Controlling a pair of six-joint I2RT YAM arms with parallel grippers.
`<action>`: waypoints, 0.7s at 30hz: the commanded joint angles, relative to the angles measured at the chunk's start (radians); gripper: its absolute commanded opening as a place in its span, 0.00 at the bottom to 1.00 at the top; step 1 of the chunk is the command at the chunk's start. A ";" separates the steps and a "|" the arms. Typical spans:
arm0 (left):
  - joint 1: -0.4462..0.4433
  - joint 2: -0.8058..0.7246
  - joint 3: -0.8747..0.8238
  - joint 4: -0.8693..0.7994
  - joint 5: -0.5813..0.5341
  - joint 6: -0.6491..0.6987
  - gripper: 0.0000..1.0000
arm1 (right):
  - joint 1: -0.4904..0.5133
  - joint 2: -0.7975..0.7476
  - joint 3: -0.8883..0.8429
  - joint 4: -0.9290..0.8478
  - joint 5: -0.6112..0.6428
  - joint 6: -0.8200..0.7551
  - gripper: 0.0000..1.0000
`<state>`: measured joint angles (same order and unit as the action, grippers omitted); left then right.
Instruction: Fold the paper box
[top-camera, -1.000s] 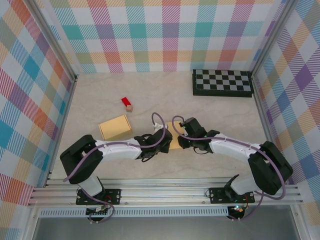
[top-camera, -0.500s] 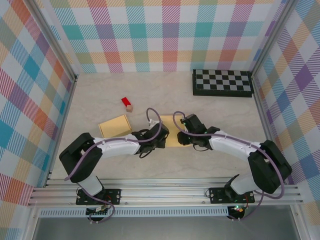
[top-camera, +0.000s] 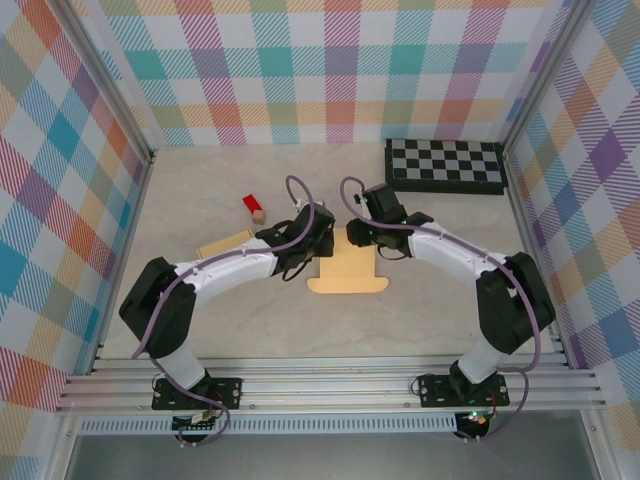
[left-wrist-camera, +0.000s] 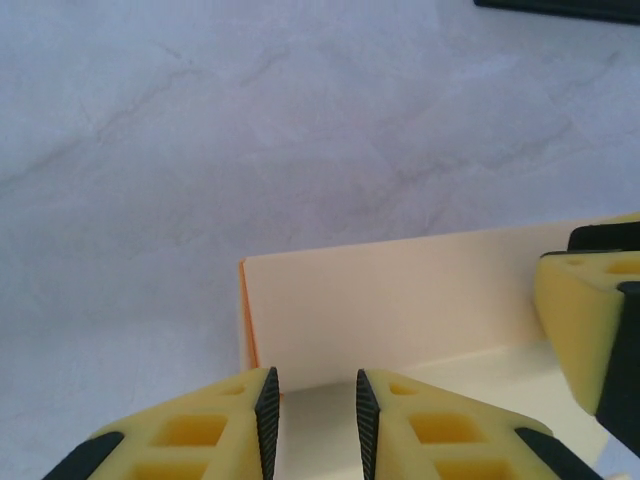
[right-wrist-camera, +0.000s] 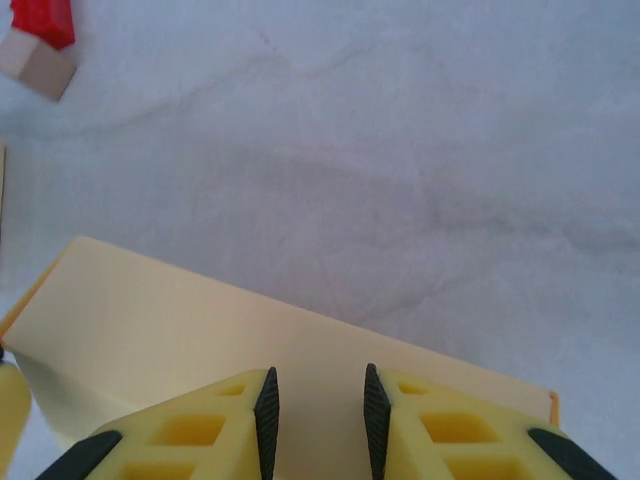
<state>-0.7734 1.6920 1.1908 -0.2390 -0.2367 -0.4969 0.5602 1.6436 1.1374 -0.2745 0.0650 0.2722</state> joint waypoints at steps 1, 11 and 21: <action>0.010 0.079 0.063 -0.072 0.066 0.033 0.30 | -0.015 0.070 0.026 -0.059 -0.047 -0.024 0.31; 0.044 0.315 0.296 -0.164 0.045 0.086 0.28 | -0.098 0.203 0.160 -0.090 -0.053 -0.062 0.31; 0.044 0.125 0.176 -0.163 0.016 0.015 0.28 | -0.097 -0.066 0.078 -0.281 -0.137 0.119 0.32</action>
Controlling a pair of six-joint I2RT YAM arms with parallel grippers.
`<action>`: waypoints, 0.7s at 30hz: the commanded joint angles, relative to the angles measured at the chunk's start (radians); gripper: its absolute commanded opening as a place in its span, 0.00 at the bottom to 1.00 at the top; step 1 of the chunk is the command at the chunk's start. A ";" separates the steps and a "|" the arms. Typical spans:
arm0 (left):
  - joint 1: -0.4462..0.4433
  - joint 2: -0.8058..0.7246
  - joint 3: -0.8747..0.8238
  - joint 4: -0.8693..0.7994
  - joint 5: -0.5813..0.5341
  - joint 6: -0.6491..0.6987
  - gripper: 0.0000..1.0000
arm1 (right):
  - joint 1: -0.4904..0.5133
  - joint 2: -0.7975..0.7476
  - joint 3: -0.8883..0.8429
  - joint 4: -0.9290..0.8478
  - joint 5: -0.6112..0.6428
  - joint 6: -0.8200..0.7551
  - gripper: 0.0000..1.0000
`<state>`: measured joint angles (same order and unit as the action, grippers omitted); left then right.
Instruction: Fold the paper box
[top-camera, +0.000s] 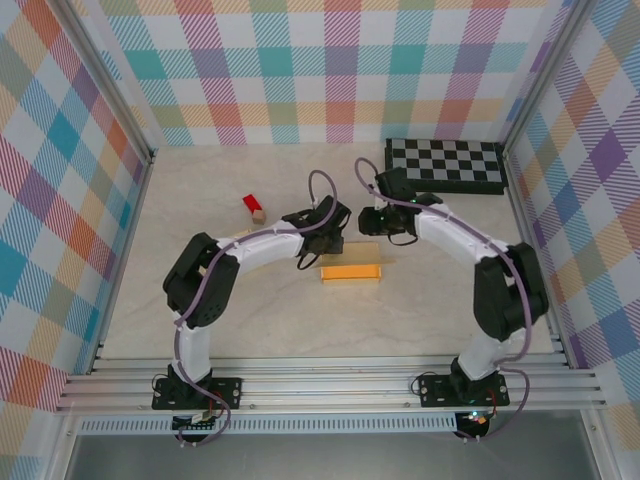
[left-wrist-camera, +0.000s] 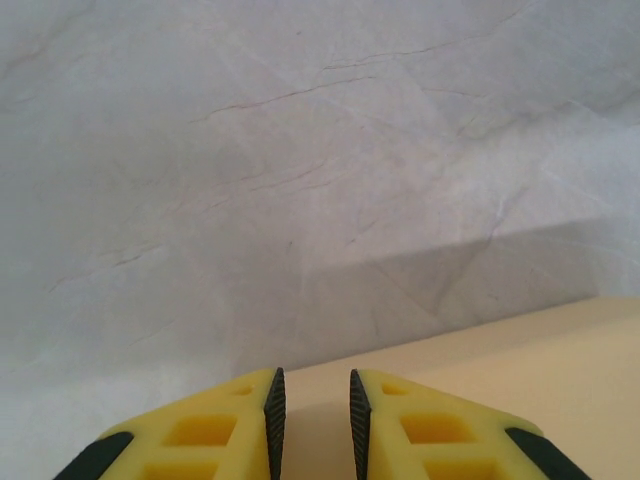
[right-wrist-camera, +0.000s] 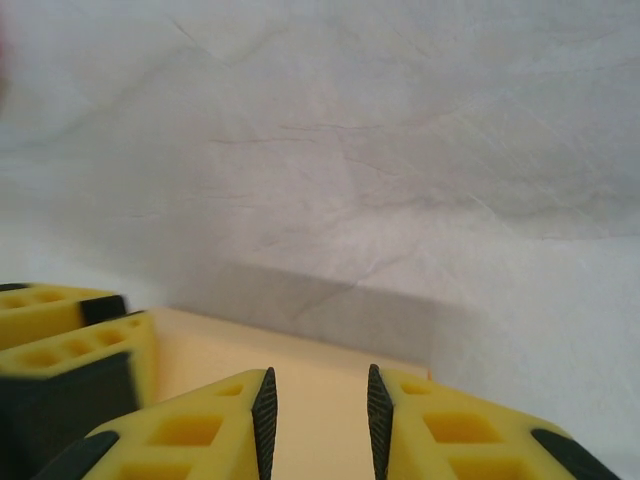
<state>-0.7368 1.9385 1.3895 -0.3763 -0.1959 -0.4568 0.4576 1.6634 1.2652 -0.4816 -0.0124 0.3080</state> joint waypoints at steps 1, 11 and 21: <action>0.007 -0.142 -0.029 -0.029 -0.024 -0.028 0.28 | 0.007 -0.108 -0.075 -0.072 -0.075 0.100 0.32; -0.065 -0.184 -0.081 0.004 0.043 -0.053 0.28 | 0.059 -0.144 -0.254 0.041 -0.124 0.186 0.30; -0.084 -0.123 -0.276 0.089 0.058 -0.153 0.19 | 0.059 -0.067 -0.379 0.138 -0.067 0.210 0.29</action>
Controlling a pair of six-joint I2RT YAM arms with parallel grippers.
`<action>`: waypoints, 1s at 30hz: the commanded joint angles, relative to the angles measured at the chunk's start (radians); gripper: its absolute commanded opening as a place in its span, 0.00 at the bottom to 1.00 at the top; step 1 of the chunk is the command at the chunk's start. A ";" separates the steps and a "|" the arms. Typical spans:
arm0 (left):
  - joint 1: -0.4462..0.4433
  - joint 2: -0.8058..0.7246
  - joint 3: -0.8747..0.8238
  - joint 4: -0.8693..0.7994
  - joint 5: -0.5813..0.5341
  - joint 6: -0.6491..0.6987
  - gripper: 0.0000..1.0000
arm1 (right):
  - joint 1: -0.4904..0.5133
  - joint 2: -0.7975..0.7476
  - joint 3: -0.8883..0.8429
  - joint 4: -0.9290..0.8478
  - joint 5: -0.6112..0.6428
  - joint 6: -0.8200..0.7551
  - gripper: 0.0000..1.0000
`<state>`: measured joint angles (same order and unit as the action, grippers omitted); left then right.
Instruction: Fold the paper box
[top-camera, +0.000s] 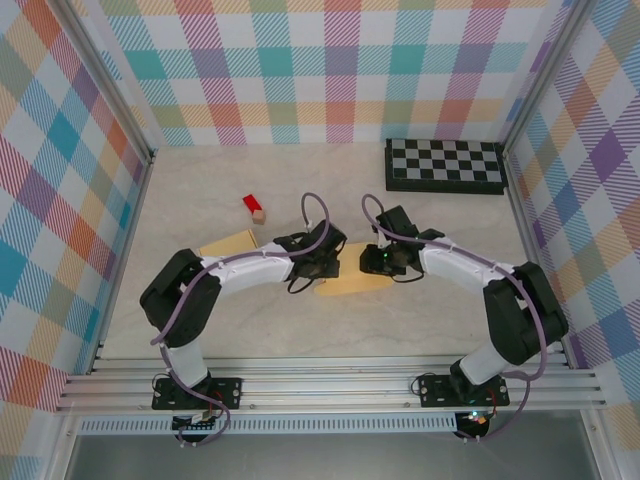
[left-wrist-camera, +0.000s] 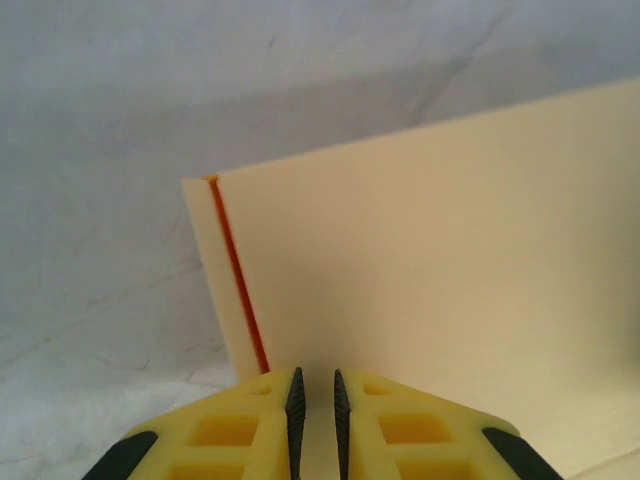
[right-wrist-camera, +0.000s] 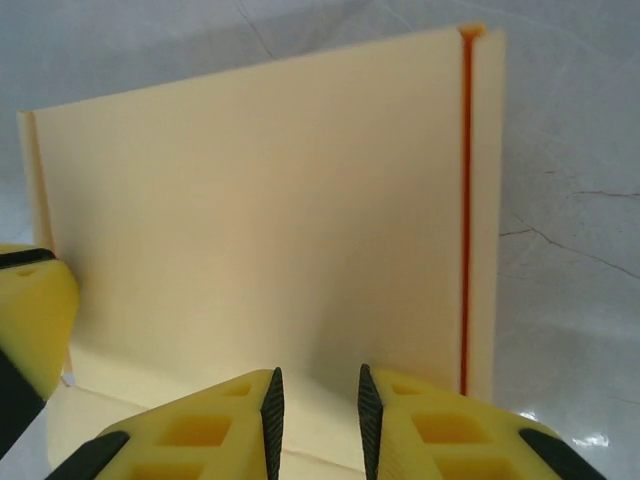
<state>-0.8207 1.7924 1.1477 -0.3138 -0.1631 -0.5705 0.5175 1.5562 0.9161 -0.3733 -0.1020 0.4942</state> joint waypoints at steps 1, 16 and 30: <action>0.000 0.031 -0.042 0.065 0.029 -0.044 0.18 | -0.001 0.048 -0.036 0.037 0.025 0.028 0.29; 0.000 -0.159 -0.015 -0.108 -0.049 0.024 0.42 | 0.000 0.034 -0.053 0.041 0.054 0.066 0.29; 0.027 -0.151 -0.099 0.101 0.089 -0.390 1.00 | 0.031 -0.013 -0.032 0.044 0.040 0.095 0.30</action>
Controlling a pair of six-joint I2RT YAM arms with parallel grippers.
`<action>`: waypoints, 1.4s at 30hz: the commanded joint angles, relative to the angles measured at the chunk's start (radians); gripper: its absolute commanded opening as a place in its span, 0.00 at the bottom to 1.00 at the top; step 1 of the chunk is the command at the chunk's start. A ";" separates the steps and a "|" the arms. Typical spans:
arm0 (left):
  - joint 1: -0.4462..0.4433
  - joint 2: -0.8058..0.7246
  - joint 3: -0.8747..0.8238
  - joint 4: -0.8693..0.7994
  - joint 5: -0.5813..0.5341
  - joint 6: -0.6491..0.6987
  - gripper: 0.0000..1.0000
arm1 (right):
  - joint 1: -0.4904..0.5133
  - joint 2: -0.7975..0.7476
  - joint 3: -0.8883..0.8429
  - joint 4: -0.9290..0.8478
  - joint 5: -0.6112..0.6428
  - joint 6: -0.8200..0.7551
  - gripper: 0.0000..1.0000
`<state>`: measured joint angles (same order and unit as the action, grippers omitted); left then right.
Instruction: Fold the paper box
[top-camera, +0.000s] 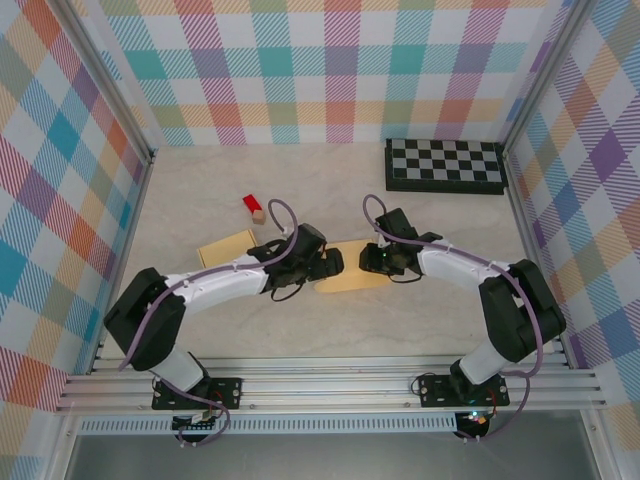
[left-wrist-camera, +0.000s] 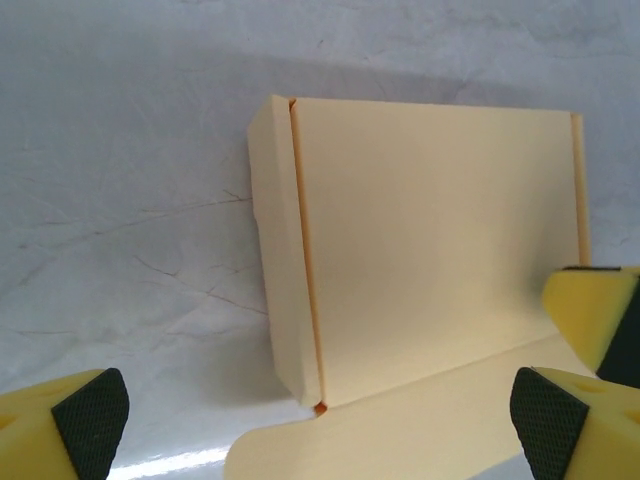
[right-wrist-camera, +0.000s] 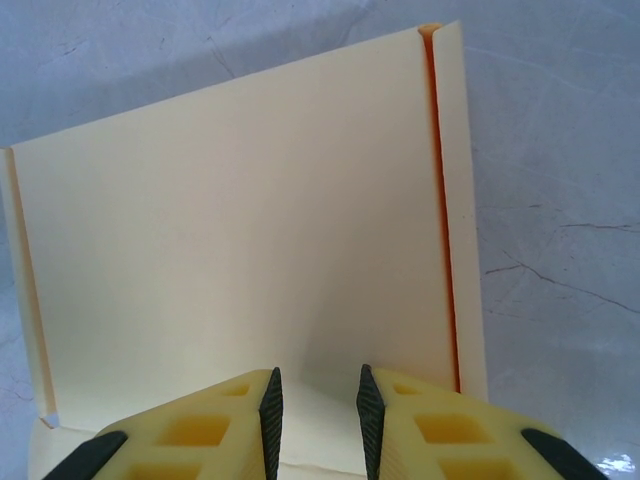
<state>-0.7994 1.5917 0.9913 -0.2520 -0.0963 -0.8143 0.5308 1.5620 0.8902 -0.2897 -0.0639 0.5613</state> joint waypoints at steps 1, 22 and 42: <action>0.005 0.067 0.079 0.031 0.024 -0.155 1.00 | 0.021 -0.019 -0.008 -0.037 0.000 0.034 0.30; -0.011 0.278 0.288 -0.221 0.031 -0.431 1.00 | 0.028 -0.024 -0.051 0.004 -0.032 0.034 0.30; -0.023 0.332 0.310 -0.342 -0.031 -0.479 1.00 | 0.028 -0.138 -0.061 0.005 -0.061 -0.043 0.32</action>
<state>-0.8288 1.8977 1.3060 -0.5304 -0.0963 -1.2877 0.5518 1.4979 0.8333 -0.2504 -0.0998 0.5705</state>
